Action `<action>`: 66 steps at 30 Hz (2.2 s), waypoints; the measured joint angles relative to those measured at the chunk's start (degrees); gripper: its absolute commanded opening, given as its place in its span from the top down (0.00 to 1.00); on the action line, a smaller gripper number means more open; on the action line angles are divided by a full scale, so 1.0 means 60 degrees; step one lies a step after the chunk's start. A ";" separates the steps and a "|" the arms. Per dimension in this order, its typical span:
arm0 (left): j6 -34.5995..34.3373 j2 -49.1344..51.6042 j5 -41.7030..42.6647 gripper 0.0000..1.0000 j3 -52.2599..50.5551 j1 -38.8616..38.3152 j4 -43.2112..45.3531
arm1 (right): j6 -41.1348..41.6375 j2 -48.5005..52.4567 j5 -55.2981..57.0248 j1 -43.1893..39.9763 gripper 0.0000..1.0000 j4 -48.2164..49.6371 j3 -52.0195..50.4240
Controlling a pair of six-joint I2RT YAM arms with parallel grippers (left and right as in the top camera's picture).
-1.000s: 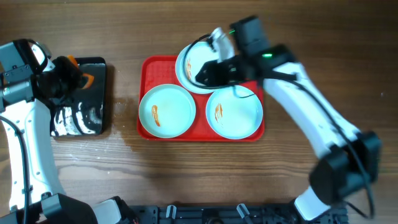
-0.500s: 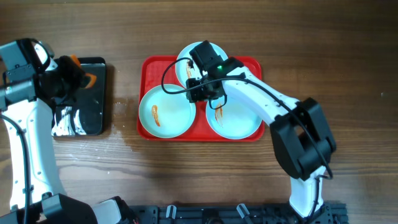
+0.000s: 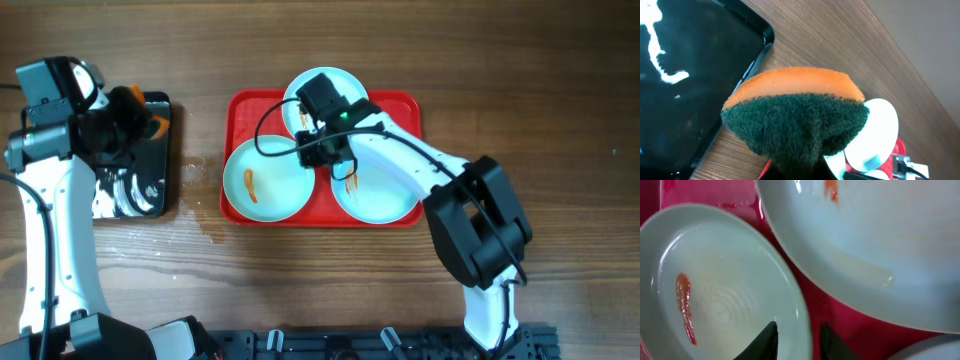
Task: Clean dirty plates on tray and stack at the side
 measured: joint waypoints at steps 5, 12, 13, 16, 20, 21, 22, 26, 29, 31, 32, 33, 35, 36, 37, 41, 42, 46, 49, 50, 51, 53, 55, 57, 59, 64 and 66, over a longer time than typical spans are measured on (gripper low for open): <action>0.0000 0.0000 0.0004 0.96 0.0000 -0.0164 0.0000 | 0.0109 0.0007 0.0262 0.0412 0.71 0.0168 -0.0160; 0.0000 0.0000 0.0004 0.96 0.0000 -0.0175 0.0000 | 0.0393 0.0044 0.1071 0.0583 0.71 0.0036 -0.0164; 0.0000 0.0000 0.0004 0.96 0.0000 -0.0175 0.0000 | 0.0397 0.0051 0.1126 0.0576 0.71 0.0022 -0.0164; 0.0000 0.0000 0.0004 0.96 0.0000 -0.0175 0.0000 | 0.0401 0.0051 0.1235 0.0576 0.71 0.0022 -0.0164; 0.0000 0.0000 0.0004 0.96 0.0000 -0.0175 0.0000 | 0.0397 0.0051 0.1370 0.0576 0.70 0.0018 -0.0164; 0.0000 0.0000 0.0004 0.96 0.0000 -0.0175 0.0000 | 0.0397 0.0051 0.1432 0.0576 0.73 0.0022 -0.0164; 0.0000 0.0000 0.0004 0.96 0.0000 -0.0175 0.0000 | 0.0397 0.0051 0.1468 0.0576 0.75 0.0018 -0.0164; 0.0000 0.0000 0.0000 0.96 0.0000 -0.0175 -0.0004 | 0.0474 0.0127 0.1512 0.0576 0.78 0.0029 -0.0160; 0.0000 0.0000 0.0004 0.96 0.0000 -0.0175 -0.0033 | 0.0506 0.0368 0.1537 0.0576 0.82 0.0029 -0.0164; 0.0000 0.0000 0.0000 0.96 0.0000 -0.0175 -0.0051 | 0.0543 0.0408 0.1545 0.0576 0.87 0.0073 -0.0149; 0.0000 0.0000 0.0004 0.96 0.0000 -0.0175 -0.0058 | 0.0554 0.0412 0.1541 0.0576 0.89 0.0073 -0.0149; 0.0004 0.0000 0.0004 0.96 0.0000 -0.0175 -0.0069 | 0.0561 0.0412 0.1541 0.0576 0.91 0.0069 -0.0149; 0.0000 0.0000 0.0004 0.96 0.0000 -0.0178 -0.0127 | 0.0601 0.0412 0.1537 0.0579 0.94 0.0084 -0.0149; 0.0000 0.0000 0.0000 0.96 0.0000 -0.0189 -0.0193 | 0.0608 0.0412 0.1537 0.0576 0.96 0.0084 -0.0149; 0.0000 0.0000 0.0000 0.96 0.0000 -0.0226 -0.0295 | 0.0612 0.0412 0.1534 0.0576 0.96 0.0095 -0.0149; 0.0000 0.0000 -0.0004 0.96 0.0000 -0.0652 -0.0561 | 0.0612 0.0412 0.1537 0.0576 0.96 0.0233 -0.0131; 0.0000 0.0000 0.0000 0.96 0.0000 -0.0772 -0.0579 | 0.0634 0.0412 0.1537 0.0576 0.96 0.0237 -0.0131; 0.0000 0.0025 -0.0015 0.96 -0.0025 -0.1526 -0.0568 | 0.0721 0.0412 0.1541 0.0576 0.96 0.0237 -0.0131; 0.0000 0.0222 -0.0186 0.96 -0.0259 -0.2051 -0.0561 | 0.0783 0.0412 0.1541 0.0576 0.96 0.0237 -0.0131; 0.0000 0.0317 -0.0219 0.96 -0.0350 -0.2160 -0.0561 | 0.0790 0.0412 0.1541 0.0565 0.96 0.0237 -0.0131; 0.0000 0.0484 -0.0233 0.96 -0.0495 -0.2310 -0.0506 | 0.0816 0.0412 0.1537 0.0557 0.96 0.0237 -0.0131; 0.0000 0.0823 -0.0255 0.96 -0.0765 -0.2561 -0.0390 | 0.0823 0.0412 0.1537 0.0557 0.96 0.0233 -0.0131; 0.0000 0.1209 -0.0255 0.96 -0.0958 -0.2849 -0.0324 | 0.0874 0.0412 0.1534 0.0550 0.96 0.0233 -0.0131; 0.0000 0.1483 -0.0255 0.96 -0.1042 -0.3093 -0.0288 | 0.0911 0.0412 0.1519 0.0535 0.96 0.0226 -0.0131; 0.0000 0.1690 -0.0255 0.96 -0.1053 -0.3344 -0.0219 | 0.0929 0.0412 0.1494 0.0506 0.96 0.0200 -0.0127; 0.0000 0.2109 -0.0255 0.94 -0.1053 -0.3912 0.0127 | 0.1002 0.0412 0.1348 0.0270 0.96 0.0106 -0.0102; 0.0000 0.2266 -0.0255 0.81 -0.1053 -0.4036 0.0306 | 0.1005 0.0412 0.1271 0.0171 0.96 0.0095 -0.0098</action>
